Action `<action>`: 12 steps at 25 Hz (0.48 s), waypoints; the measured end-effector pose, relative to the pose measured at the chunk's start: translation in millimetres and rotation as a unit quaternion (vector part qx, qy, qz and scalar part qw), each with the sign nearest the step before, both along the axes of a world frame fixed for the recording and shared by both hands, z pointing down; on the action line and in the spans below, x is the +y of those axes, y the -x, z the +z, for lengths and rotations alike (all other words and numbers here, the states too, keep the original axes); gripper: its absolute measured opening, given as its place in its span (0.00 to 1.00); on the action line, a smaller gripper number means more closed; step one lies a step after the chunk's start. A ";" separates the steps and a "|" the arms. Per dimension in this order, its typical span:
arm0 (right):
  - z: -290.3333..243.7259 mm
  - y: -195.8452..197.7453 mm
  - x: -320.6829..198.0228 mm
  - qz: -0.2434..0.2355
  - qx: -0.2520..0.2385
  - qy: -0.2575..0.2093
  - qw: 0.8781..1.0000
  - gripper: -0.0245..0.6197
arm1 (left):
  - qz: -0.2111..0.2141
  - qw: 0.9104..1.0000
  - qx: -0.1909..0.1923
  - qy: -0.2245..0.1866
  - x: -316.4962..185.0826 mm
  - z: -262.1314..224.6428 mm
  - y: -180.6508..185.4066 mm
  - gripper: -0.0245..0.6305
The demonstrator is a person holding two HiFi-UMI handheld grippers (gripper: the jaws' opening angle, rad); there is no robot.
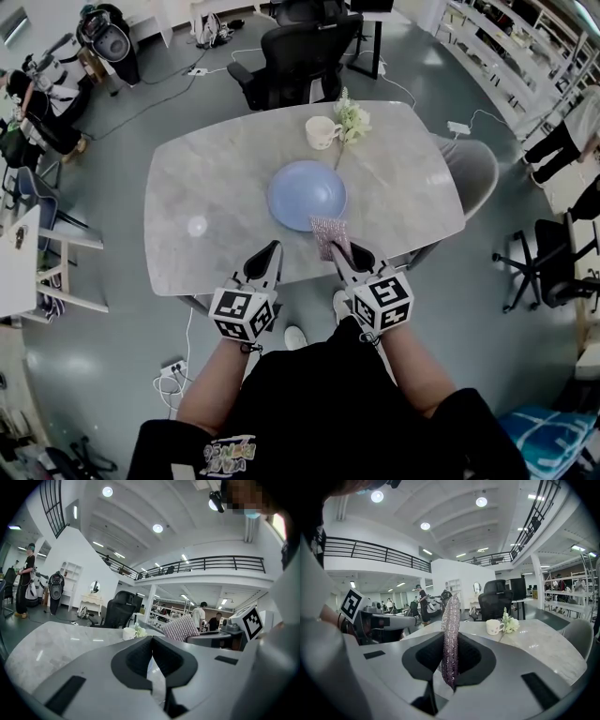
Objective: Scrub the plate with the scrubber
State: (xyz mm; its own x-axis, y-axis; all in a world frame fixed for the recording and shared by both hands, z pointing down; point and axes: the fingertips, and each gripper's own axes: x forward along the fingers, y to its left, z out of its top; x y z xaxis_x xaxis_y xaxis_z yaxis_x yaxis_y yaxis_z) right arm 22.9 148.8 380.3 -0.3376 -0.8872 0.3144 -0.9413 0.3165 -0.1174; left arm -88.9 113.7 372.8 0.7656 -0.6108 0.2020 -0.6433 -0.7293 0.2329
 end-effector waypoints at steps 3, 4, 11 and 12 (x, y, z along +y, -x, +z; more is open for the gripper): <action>-0.1 1.4 -4.3 -0.001 -0.001 0.000 1.000 0.14 | 0.001 1.000 0.000 0.001 -2.9 1.1 1.0 0.06; 0.0 1.4 -5.2 -0.001 -0.001 0.000 1.000 0.14 | 0.002 1.000 0.000 0.001 -3.4 1.4 0.8 0.07; 2.7 -2.2 -8.7 0.002 0.001 0.004 1.000 0.14 | 0.007 1.000 -0.001 0.002 -6.6 3.3 -2.1 0.06; 3.5 -1.9 -8.9 0.002 0.002 0.005 1.000 0.14 | 0.007 1.000 -0.001 0.002 -7.1 4.2 -1.6 0.07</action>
